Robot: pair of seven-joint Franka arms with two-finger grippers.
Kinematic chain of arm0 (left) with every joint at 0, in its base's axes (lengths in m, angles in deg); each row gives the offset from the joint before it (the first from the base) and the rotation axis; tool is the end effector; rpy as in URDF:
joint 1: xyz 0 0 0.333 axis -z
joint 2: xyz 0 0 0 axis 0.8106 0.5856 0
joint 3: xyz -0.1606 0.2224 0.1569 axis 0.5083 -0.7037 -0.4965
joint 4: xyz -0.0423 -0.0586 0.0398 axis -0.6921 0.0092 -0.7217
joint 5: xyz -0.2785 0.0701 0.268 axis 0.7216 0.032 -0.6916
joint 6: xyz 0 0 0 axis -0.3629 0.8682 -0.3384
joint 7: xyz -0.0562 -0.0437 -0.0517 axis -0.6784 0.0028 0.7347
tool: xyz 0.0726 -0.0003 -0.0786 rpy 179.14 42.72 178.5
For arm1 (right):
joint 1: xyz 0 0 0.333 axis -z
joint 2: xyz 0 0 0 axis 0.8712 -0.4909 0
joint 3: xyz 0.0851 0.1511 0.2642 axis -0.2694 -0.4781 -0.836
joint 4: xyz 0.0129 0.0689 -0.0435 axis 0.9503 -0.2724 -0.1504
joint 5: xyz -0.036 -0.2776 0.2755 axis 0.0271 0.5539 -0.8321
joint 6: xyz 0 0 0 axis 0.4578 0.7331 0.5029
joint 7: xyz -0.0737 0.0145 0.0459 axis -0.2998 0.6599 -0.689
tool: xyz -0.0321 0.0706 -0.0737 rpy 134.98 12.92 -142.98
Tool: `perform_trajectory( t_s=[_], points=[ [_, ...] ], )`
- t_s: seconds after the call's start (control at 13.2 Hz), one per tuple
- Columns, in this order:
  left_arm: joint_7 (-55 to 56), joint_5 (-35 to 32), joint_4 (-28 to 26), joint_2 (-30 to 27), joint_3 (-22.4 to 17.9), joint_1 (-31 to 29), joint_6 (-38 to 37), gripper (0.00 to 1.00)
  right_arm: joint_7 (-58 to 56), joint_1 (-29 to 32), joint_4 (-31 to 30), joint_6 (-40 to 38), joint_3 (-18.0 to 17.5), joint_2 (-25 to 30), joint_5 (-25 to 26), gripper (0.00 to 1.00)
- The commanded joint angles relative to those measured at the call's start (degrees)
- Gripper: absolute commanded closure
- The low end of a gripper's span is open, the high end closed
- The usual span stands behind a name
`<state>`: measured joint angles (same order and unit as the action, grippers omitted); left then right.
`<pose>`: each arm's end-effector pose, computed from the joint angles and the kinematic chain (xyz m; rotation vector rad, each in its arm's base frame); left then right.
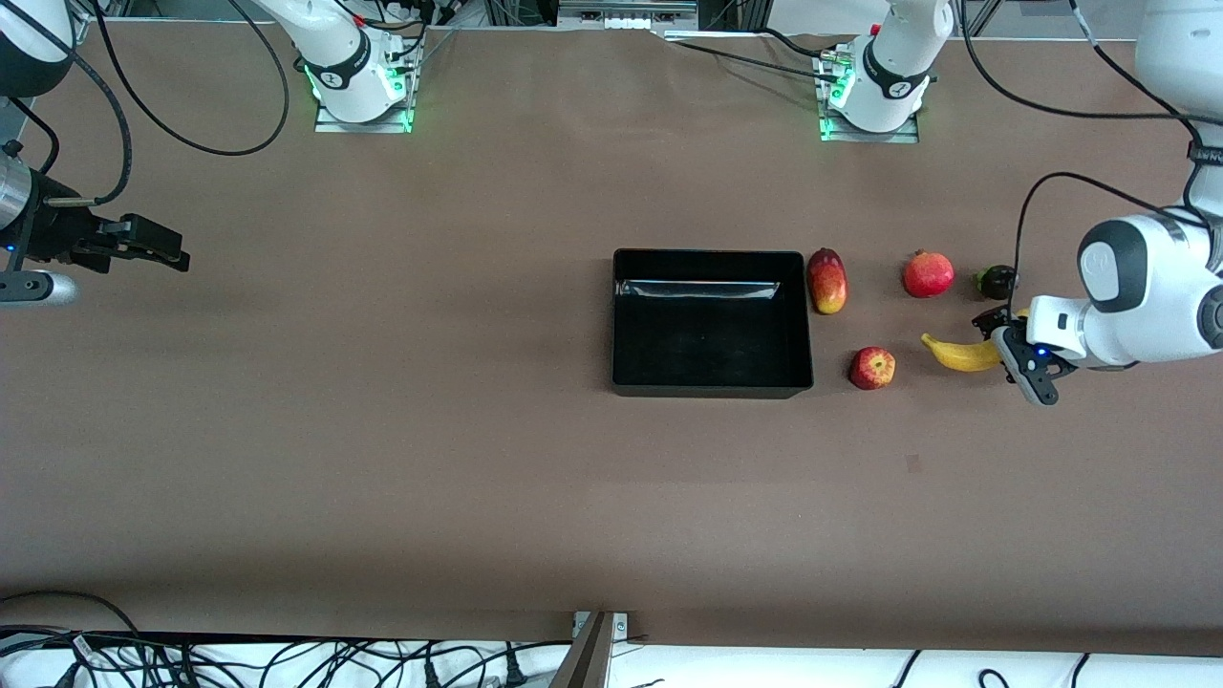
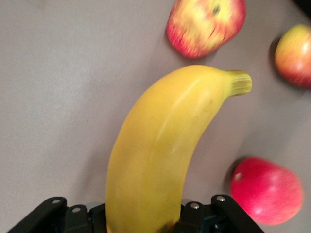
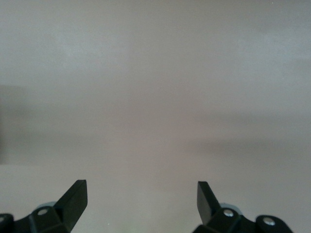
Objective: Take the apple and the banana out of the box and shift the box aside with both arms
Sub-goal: 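Carry the banana out of the tray and lower it beside the apple, then open the left gripper and raise it away from the banana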
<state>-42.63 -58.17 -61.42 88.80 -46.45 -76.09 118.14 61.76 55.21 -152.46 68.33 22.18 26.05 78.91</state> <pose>0.5928 0.1303 0.2277 2.5100 -1.4409 -0.1570 0.5894 -0.0016 0.5728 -3.1169 -0.0360 0.1332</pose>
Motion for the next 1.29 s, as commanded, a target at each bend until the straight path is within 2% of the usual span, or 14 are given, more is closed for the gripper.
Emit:
perform_trajectory(
  t_s=[0.0, 0.15, 0.23, 0.3, 0.38, 0.61, 0.83, 1.06, 1.21],
  points=[
    [-7.35, -2.83, 4.08, 4.38, 0.84, 0.05, 2.09, 1.0, 0.16, 0.56, 0.94, -0.49, -0.21, -0.59, -1.18, 0.0],
    [-9.48, -2.92, 4.18, 7.1, 0.84, 0.48, 5.7, 1.0, 0.16, 0.56, 1.03, -0.49, -0.21, -0.59, -1.18, 0.0],
    [-9.48, -2.92, 4.7, 8.6, 0.84, 0.75, 7.28, 0.91, 0.16, 0.56, 0.94, -0.75, -0.21, -0.59, -1.18, 0.0],
    [-9.14, -2.92, 4.7, 9.31, 0.84, 0.84, 8.43, 0.52, 0.16, 0.56, 0.94, -1.1, -0.21, -0.59, -1.18, 0.0],
    [-8.7, -2.4, 4.7, 9.66, 0.84, 0.84, 9.14, 0.01, 0.25, 0.56, 0.94, -1.1, -0.21, -0.59, -1.18, 0.0],
    [-8.52, -1.95, 4.88, 8.27, 0.75, 0.75, 9.23, 0.0, 0.33, 0.21, 0.94, -1.01, -0.3, -0.5, -1.18, 0.0],
    [-7.73, -1.95, 4.71, 3.18, 0.84, 1.28, 8.44, 0.0, -0.02, -0.14, 1.03, -0.76, -0.39, -1.11, -0.48, 0.0],
    [-7.55, -2.13, 4.1, -5.24, 0.75, 3.73, 8.09, 0.0, -0.36, -0.41, 1.12, -1.19, -0.65, -1.46, -1.18, 0.0],
    [-2.76, -2.04, 3.65, -13.32, 0.75, 5.05, 0.84, 0.0, 0.07, -1.63, 1.29, -0.84, -1.0, -1.64, -1.09, 0.0]
  ],
)
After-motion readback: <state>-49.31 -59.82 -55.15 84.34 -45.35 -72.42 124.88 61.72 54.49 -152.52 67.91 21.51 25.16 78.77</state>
